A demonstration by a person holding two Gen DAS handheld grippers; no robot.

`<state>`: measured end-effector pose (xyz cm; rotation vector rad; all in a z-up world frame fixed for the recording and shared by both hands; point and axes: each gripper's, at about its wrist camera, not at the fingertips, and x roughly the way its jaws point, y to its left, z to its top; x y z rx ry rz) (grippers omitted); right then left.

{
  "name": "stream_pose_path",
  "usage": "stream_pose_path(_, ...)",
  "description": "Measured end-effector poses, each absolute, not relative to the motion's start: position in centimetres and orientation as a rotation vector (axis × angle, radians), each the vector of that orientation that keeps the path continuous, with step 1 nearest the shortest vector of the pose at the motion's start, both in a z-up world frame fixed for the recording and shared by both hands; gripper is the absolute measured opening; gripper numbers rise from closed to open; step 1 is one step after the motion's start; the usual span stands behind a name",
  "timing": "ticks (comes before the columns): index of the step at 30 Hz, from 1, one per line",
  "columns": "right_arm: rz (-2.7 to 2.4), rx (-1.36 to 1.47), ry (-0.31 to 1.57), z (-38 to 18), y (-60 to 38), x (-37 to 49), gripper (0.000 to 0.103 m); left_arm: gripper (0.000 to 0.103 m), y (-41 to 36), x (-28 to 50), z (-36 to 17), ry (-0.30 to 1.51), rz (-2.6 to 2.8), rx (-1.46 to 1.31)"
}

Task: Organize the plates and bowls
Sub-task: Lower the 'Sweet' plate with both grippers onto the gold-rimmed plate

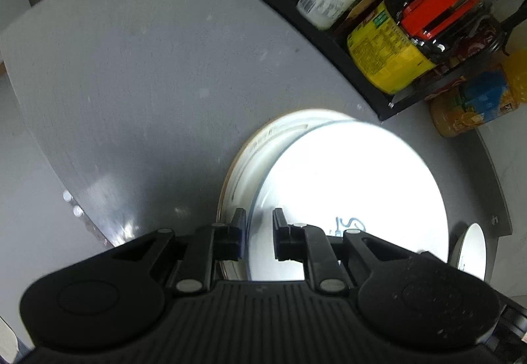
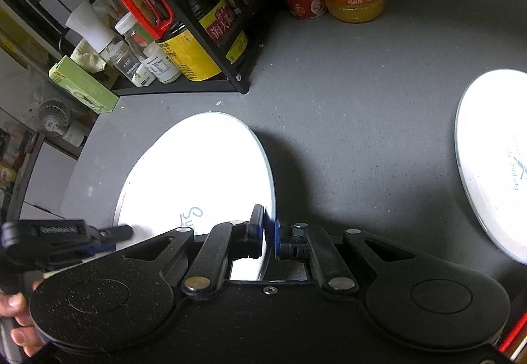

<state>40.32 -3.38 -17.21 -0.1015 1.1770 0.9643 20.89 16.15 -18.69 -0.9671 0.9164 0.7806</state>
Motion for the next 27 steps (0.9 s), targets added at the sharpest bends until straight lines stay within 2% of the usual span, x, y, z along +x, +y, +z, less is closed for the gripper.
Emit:
stream_pose_path(4,0.965,-0.100,1.185,-17.4,-3.2,40.4,0.006,0.014,16.8,21.0,-17.7,0.922,0.802,-0.928)
stream_pose_path(8,0.961,-0.101,1.197,-17.7,-2.9,40.4,0.007,0.024,17.2,20.9,-17.5,0.907,0.801,-0.921)
stream_pose_path(10,0.961,-0.110,1.202,-17.8,-2.6,40.3,0.008,0.026,17.3,21.2,-17.5,0.907,0.797,-0.908)
stream_pose_path(11,0.962,-0.117,1.204,-17.9,-2.5,40.3,0.008,0.031,17.3,21.4,-17.4,0.918,0.806,-0.892)
stream_pose_path(17,0.971,-0.173,1.211,-18.5,-1.5,39.7,0.011,0.046,18.2,20.9,-17.6,0.924,0.858,-0.879)
stream_pose_path(20,0.971,-0.191,1.201,-18.5,-1.2,39.5,0.013,0.046,18.9,20.7,-18.4,0.935,0.863,-0.903)
stream_pose_path(22,0.967,-0.204,1.201,-18.5,-1.0,39.6,0.016,0.046,19.3,20.3,-18.8,0.923,0.856,-0.926)
stream_pose_path(24,0.960,-0.215,1.207,-18.7,-0.8,39.8,0.024,0.047,19.8,20.0,-19.2,0.899,0.841,-0.960)
stream_pose_path(27,0.958,-0.217,1.220,-18.9,-0.6,39.9,0.025,0.048,20.0,19.9,-19.4,0.897,0.826,-0.952)
